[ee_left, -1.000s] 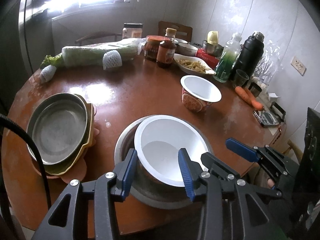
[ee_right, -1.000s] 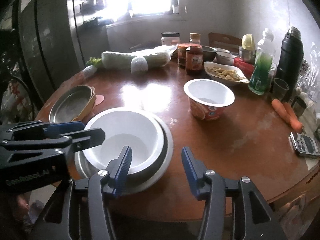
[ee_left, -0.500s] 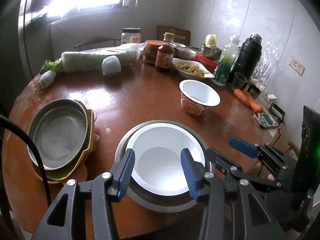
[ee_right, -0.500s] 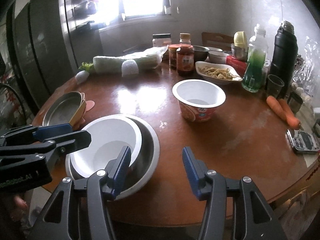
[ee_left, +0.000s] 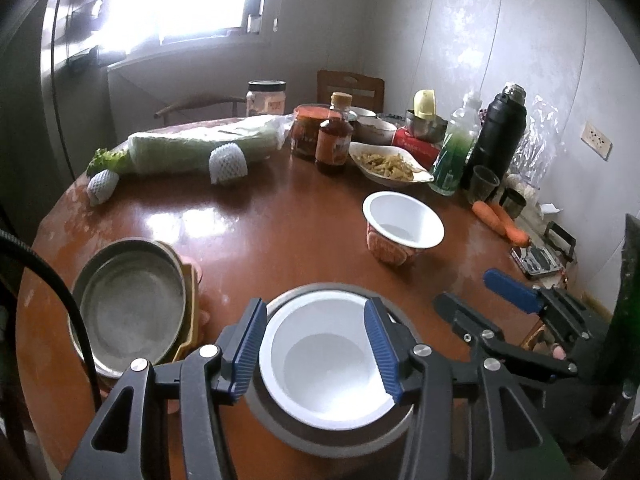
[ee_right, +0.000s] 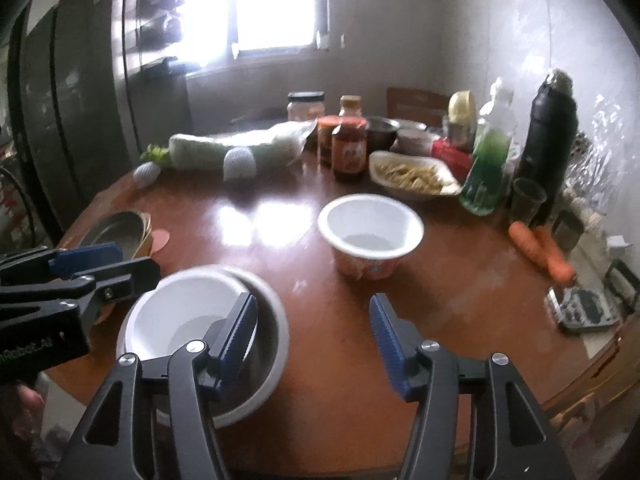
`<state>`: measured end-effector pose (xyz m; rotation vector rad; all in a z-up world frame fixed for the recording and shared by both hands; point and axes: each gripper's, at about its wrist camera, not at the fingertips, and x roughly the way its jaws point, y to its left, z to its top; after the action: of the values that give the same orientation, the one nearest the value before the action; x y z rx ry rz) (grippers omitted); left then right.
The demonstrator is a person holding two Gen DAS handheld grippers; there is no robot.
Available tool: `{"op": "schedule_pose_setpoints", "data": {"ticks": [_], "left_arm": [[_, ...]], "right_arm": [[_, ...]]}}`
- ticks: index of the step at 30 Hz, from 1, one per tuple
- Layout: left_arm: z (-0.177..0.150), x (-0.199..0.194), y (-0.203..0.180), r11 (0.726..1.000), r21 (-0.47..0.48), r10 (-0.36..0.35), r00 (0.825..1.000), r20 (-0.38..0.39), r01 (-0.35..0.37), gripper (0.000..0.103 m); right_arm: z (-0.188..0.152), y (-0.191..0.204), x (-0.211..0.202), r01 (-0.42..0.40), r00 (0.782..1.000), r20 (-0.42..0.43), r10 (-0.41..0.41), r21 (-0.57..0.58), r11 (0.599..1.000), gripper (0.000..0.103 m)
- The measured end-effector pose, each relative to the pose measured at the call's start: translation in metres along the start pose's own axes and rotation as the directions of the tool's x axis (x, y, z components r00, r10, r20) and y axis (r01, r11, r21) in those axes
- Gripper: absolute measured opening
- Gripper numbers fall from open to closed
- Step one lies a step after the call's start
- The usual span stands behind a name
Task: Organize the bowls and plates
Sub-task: 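Move the left tool to the rim of another white paper bowl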
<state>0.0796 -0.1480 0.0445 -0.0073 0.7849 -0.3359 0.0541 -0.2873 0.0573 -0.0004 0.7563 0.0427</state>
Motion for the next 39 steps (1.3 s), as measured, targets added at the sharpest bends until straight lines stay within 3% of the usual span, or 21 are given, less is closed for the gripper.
{"op": "schedule_pose_setpoints", "data": {"ticks": [5,25,39], "left_arm": [[0.016,0.009,-0.009,1.0,0.013,-0.012,1.0,-0.003,0.012,0.051],[0.087,0.05,-0.029,0.999,0.036,-0.034,0.999,-0.02,0.034,0.051],[0.106,0.105,-0.046,0.997,0.054,-0.047,0.991,-0.127,0.054,0.051]], "right_arm": [[0.012,-0.006,0.001,0.038,0.999,0.017,-0.038,-0.011,0.999,0.065],[0.068,-0.042,0.035,0.108,0.994,0.007,-0.108,-0.006,0.994,0.066],[0.078,-0.076,0.071,0.107,0.993,-0.057,-0.104,0.047,0.993,0.066]]}}
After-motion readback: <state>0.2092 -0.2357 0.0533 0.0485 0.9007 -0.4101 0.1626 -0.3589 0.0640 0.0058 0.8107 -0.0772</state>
